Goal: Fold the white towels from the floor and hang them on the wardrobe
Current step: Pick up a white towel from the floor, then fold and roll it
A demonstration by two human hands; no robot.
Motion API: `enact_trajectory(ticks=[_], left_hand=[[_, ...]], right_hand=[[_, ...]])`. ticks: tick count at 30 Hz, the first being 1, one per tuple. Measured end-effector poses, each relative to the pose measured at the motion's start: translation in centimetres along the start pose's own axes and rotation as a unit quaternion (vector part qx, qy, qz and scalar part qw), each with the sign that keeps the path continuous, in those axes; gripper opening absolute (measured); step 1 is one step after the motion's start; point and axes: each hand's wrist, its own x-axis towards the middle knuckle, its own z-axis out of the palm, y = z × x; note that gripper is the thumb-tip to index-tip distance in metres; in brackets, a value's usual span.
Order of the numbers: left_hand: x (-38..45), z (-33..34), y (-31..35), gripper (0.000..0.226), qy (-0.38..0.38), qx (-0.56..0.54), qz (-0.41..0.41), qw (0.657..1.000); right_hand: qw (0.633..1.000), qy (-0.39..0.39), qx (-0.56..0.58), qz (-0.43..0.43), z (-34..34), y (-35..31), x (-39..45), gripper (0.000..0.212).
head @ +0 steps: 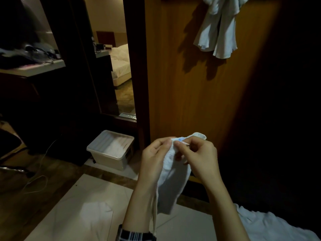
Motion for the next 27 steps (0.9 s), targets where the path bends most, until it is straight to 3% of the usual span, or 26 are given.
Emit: enact_trajectory(ticks=[4, 18, 21, 25, 27], left_hand=[[-0.1, 0.1, -0.5, 0.01, 0.011, 0.0, 0.011, 1.0], [-0.1, 0.7, -0.3, 0.013, 0.022, 0.046, 0.069, 0.996], [0.0, 0.2, -0.3, 0.015, 0.014, 0.077, 0.099, 0.992], [-0.1, 0.1, -0.7, 0.018, 0.031, 0.098, 0.123, 0.987], [-0.1, -0.1, -0.8, 0.019, 0.043, 0.094, 0.125, 0.987]], right_hand=[[1.0, -0.017, 0.004, -0.013, -0.2, 0.2, -0.3, 0.02], [0.998, -0.024, -0.005, -0.058, -1.3, -0.1, -0.5, 0.018], [0.995, -0.011, -0.057, -0.079, -1.2, 0.1, -0.5, 0.012], [0.969, 0.024, -0.219, -0.116, -1.3, 0.9, -0.2, 0.018], [0.963, 0.002, -0.238, -0.128, -1.4, 0.9, -0.1, 0.013]])
